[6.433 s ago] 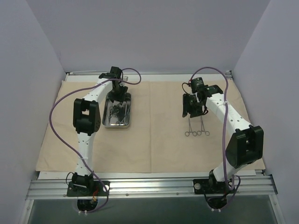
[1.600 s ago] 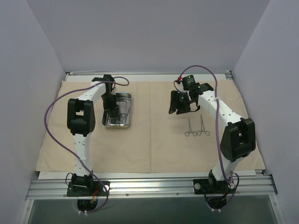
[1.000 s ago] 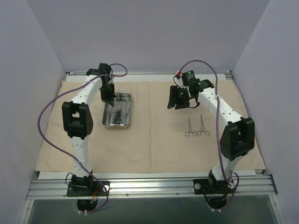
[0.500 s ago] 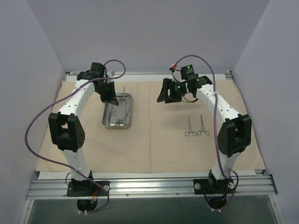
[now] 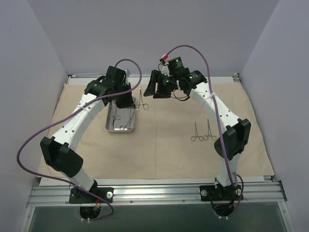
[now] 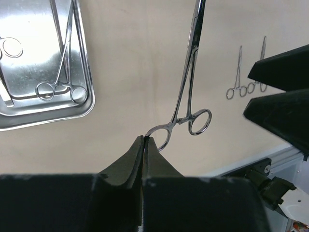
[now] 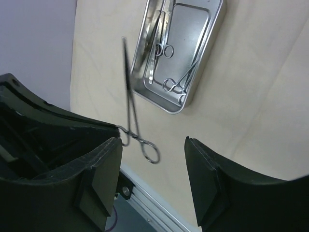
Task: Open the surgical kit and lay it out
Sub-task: Place the medical item in the surgical kit.
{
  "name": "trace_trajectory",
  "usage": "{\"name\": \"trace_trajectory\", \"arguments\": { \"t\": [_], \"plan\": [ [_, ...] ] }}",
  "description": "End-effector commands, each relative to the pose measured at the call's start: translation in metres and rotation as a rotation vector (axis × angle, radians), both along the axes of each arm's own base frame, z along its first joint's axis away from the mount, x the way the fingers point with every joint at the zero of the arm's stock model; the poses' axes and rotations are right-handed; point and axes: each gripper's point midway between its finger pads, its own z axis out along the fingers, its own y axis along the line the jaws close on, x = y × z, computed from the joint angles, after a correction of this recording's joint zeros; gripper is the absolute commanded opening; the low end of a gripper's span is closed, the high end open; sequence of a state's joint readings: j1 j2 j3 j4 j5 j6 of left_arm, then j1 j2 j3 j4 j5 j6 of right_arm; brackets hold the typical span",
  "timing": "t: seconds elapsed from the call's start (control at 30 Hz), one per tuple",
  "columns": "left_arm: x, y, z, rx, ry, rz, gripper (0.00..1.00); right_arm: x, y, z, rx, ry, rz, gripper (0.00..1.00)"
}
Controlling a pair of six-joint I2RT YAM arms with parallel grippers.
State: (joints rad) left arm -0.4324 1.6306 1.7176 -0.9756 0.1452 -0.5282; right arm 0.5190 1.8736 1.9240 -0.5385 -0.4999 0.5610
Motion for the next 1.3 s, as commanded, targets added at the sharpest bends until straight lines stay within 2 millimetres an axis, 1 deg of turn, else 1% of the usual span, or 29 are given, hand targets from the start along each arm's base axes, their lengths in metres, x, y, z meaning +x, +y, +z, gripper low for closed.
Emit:
{"name": "trace_trajectory", "arguments": {
  "t": [0.0,0.03,0.07,0.1,0.13,0.17,0.2,0.27,0.37,0.6,0.93,1.13,1.27],
  "plan": [
    [0.004,0.002,0.008,0.04,-0.026,0.114,0.02,-0.004,0.011,-0.002,-0.07,0.033,-0.077,0.55],
    [0.004,0.002,0.006,0.055,-0.027,0.132,0.02,-0.011,0.019,-0.004,-0.082,0.034,-0.064,0.55],
    [0.004,0.002,0.006,0.069,-0.032,0.141,0.02,-0.011,0.021,-0.004,-0.098,0.024,-0.074,0.55],
    [0.0,-0.003,0.004,0.075,-0.028,0.129,0.02,-0.012,0.023,-0.007,-0.11,0.025,-0.076,0.54],
    [-0.002,-0.005,0.004,0.082,-0.024,0.132,0.02,-0.013,0.025,-0.004,-0.116,0.015,-0.078,0.54],
    [-0.003,-0.005,0.005,0.088,-0.026,0.134,0.02,-0.017,0.029,-0.005,-0.131,0.011,-0.076,0.53],
    [-0.004,-0.005,0.005,0.095,-0.029,0.138,0.02,-0.017,0.025,-0.011,-0.169,0.016,-0.097,0.52],
    [-0.006,-0.004,0.01,0.097,-0.04,0.151,0.02,-0.02,0.024,-0.015,-0.198,0.019,-0.101,0.51],
    [-0.007,-0.004,0.011,0.096,-0.043,0.155,0.02,-0.022,0.023,-0.017,-0.21,0.013,-0.107,0.5],
    [-0.012,-0.012,0.009,0.083,-0.034,0.138,0.02,-0.024,0.032,-0.021,-0.217,0.003,-0.097,0.45],
    [-0.014,-0.017,0.007,0.082,-0.021,0.129,0.02,-0.024,0.046,-0.026,-0.219,0.003,-0.075,0.42],
    [-0.016,-0.02,0.004,0.09,-0.011,0.123,0.02,-0.023,0.048,-0.033,-0.248,0.005,-0.075,0.39],
    [-0.016,-0.02,0.002,0.098,-0.003,0.122,0.02,-0.024,0.05,-0.035,-0.275,-0.003,-0.073,0.35]
  ]
}}
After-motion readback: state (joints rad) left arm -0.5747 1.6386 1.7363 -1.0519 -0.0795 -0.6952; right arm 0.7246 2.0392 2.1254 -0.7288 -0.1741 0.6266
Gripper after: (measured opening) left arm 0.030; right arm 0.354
